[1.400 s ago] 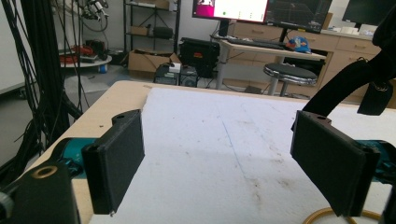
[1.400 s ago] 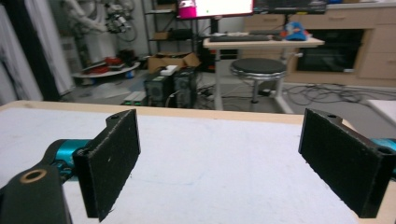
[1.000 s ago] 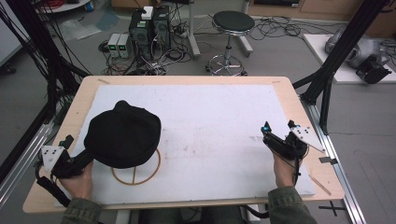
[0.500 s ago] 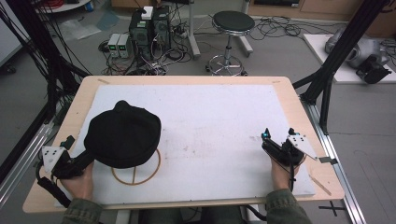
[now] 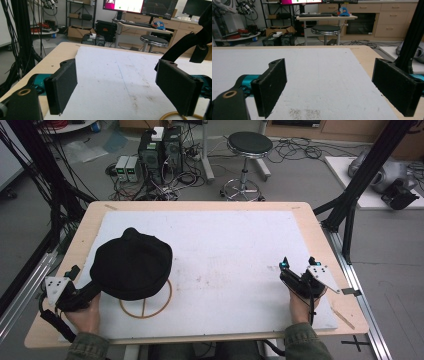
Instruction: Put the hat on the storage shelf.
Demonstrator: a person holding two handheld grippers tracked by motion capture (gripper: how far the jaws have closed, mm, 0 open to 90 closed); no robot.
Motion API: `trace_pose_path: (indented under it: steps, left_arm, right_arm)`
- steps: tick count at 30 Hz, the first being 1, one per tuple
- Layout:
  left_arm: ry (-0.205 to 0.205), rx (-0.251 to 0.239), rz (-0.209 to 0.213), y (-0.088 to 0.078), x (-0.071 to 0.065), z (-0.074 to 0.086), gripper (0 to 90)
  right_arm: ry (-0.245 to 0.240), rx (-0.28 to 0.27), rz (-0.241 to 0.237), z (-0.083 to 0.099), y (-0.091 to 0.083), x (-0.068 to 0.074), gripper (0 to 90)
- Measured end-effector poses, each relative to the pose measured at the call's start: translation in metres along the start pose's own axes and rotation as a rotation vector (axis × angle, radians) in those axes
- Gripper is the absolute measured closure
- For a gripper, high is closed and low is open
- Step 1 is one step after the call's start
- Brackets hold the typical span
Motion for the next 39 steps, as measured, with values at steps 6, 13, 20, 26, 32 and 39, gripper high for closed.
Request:
trace_pose_path:
  steps: [6,13,20,26,32,39]
  left_arm:
    - [-0.005,0.001,-0.006,0.0002,0.0019,-0.0001,17.8]
    - [-0.017,0.001,-0.009,-0.0001,0.0048,-0.0008,17.8]
    - [-0.015,0.002,-0.009,0.0002,0.0045,-0.0005,17.8]
    - [-0.01,0.008,-0.006,0.0008,0.0034,0.0001,17.8]
    - [-0.012,0.009,-0.007,0.0009,0.0037,0.0002,17.8]
    - [-0.009,0.015,-0.003,0.0008,0.0027,0.0008,17.9]
  right_arm:
    - [-0.008,0.004,-0.001,0.002,-0.0001,-0.0008,11.8]
    - [-0.013,0.009,-0.011,0.0035,0.0009,0.0011,11.8]
    - [-0.013,0.019,-0.021,0.0045,0.0014,0.0024,11.8]
    - [-0.014,0.023,-0.027,0.005,0.0014,0.0032,11.8]
    - [-0.017,0.029,-0.039,0.0055,0.0012,0.0051,11.8]
    - [-0.015,0.03,-0.041,0.0056,0.0008,0.0051,11.9]
Point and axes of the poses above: each handheld gripper's, and its own axes: y roughly forward along the jaws, z roughly out of its underside, x roughly to its left, the point moved 6 cm from there along y, roughly forward along the jaws, and after that the axes turned 9 degrees about -y, right-handed, at the moved point
